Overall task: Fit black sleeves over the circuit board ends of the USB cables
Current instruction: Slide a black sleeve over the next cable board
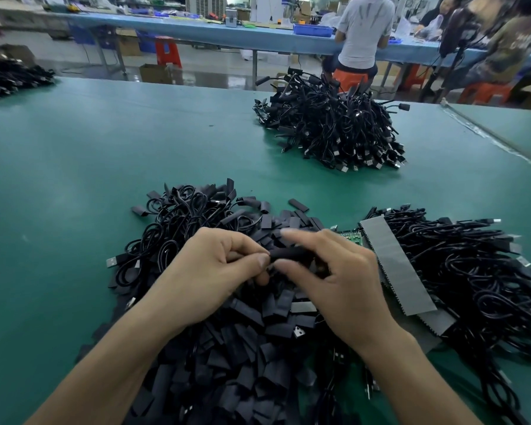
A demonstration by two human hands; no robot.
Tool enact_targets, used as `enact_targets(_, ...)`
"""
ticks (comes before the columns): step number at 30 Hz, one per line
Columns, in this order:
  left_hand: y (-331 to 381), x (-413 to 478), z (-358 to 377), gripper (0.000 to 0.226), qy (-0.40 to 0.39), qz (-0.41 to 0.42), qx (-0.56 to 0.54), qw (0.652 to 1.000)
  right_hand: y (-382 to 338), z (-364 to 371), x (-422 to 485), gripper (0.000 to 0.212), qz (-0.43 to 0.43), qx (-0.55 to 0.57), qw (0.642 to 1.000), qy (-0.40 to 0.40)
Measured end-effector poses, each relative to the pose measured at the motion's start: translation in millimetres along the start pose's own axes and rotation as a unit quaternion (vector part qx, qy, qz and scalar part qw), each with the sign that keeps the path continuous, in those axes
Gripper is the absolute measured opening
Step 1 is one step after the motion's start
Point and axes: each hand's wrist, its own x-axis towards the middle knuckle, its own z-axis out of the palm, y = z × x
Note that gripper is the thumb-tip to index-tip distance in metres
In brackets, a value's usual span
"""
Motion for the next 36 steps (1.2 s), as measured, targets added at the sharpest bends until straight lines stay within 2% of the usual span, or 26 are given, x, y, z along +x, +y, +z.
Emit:
enact_targets(3,-2,2,-3,0.019,0.031,-0.004,-0.014,0.999,-4,1,2,0.023,0.103,0.079,0.989,0.073)
enact_targets(10,-3,3,-2,0.017,0.054,0.005,-0.011,0.998,-14,8,1,0.017,0.207,0.186,0.955,0.099)
enact_targets(17,-5,3,-5,0.018,0.062,0.017,0.028,0.998,-24,16,-1,0.022,0.238,0.220,0.941,0.097)
enact_targets(24,-10,4,1,0.017,0.060,0.037,0.027,0.997,-27,11,3,0.012,0.236,0.243,0.936,0.097)
enact_targets(27,-11,4,4,0.005,0.069,0.059,0.034,0.995,-25,4,9,0.008,0.274,0.296,0.909,0.110)
enact_targets(30,-12,1,2,0.023,0.036,0.065,0.095,0.993,-25,-2,12,0.005,0.309,0.383,0.859,0.142)
enact_targets(32,-13,1,1,0.021,0.028,0.057,0.121,0.991,-25,-7,16,0.003,0.315,0.436,0.828,0.161)
enact_targets(36,-13,4,0,0.010,0.032,0.047,0.070,0.996,-21,-15,20,0.006,0.323,0.470,0.801,0.182)
